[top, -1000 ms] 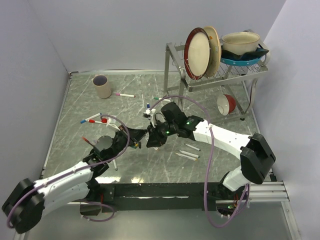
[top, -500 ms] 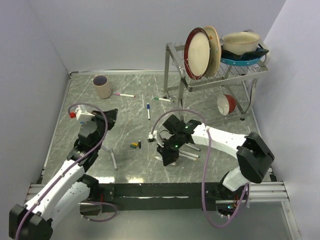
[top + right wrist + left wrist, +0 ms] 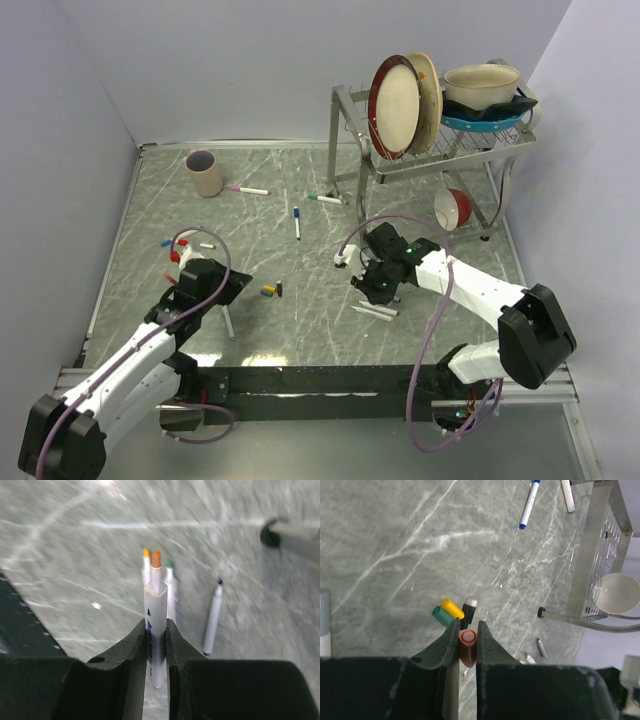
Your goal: Open the pen caps
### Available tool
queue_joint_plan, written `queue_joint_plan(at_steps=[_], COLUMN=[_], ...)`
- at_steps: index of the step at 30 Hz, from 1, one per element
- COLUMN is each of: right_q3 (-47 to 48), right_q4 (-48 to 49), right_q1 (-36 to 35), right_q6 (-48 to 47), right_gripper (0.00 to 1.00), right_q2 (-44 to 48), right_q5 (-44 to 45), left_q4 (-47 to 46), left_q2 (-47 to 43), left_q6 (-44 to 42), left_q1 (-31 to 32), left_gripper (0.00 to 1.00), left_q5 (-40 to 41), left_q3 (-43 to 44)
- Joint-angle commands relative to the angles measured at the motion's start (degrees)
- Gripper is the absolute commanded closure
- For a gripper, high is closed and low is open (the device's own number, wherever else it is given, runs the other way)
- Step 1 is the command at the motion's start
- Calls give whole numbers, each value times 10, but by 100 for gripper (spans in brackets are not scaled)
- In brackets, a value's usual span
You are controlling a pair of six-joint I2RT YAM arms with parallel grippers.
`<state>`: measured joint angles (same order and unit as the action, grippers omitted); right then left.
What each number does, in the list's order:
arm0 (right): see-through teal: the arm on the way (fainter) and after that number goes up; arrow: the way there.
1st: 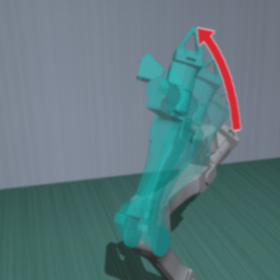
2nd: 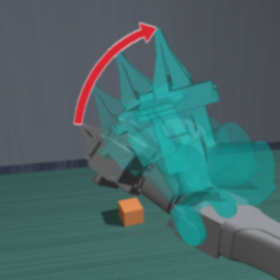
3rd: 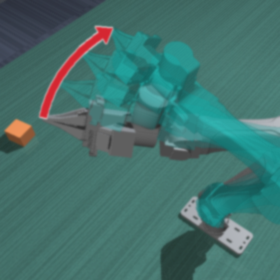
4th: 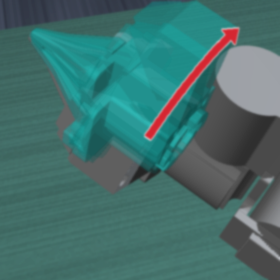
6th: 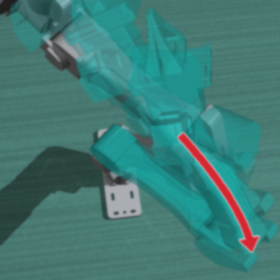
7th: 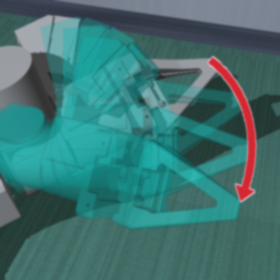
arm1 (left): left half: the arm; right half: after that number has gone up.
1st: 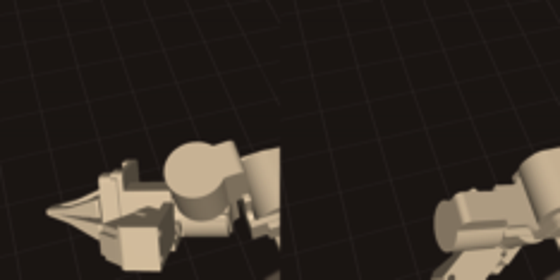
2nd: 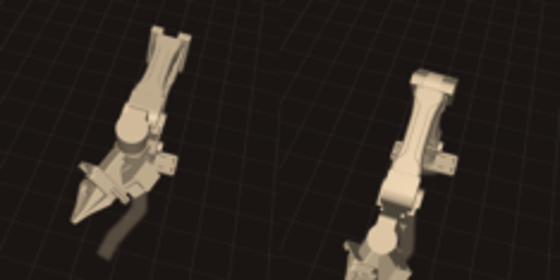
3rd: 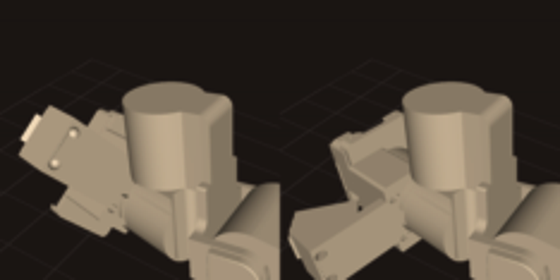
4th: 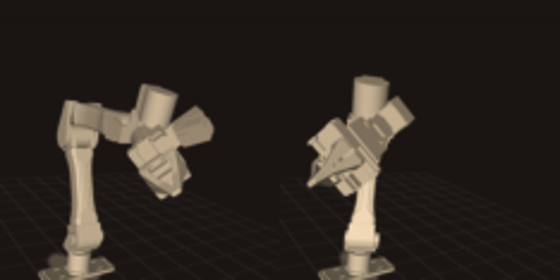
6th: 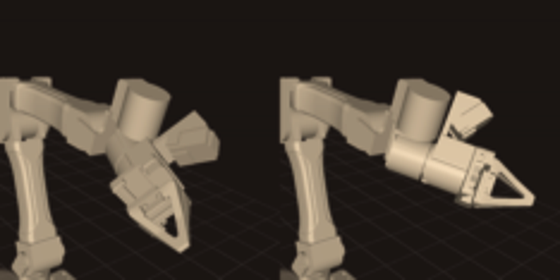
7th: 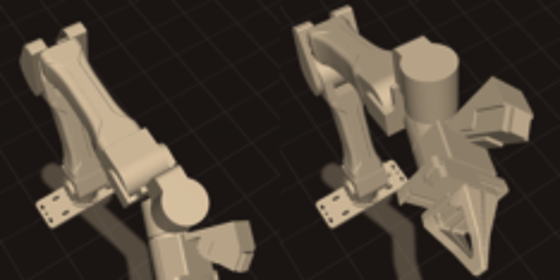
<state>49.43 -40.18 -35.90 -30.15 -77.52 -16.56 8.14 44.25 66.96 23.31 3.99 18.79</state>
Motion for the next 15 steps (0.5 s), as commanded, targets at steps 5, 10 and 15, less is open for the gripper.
queue_joint_plan(at_steps=[5, 10, 15], right_q3=[-1, -1, 1], right_q4=[8, 2, -2], right_q1=[5, 7, 7], right_q6=[-1, -2, -3], right_gripper=[85, 78, 70], right_q2=[-46, -62, -73], right_q5=[88, 84, 79], left_q4=[3, -13, -7], left_q2=[-10, 11, 17], left_q6=[15, 15, 12], left_q1=[-2, -2, -1], left_gripper=[99, 99, 99], left_q5=[-35, -43, -41], left_q3=[-24, -31, -27])
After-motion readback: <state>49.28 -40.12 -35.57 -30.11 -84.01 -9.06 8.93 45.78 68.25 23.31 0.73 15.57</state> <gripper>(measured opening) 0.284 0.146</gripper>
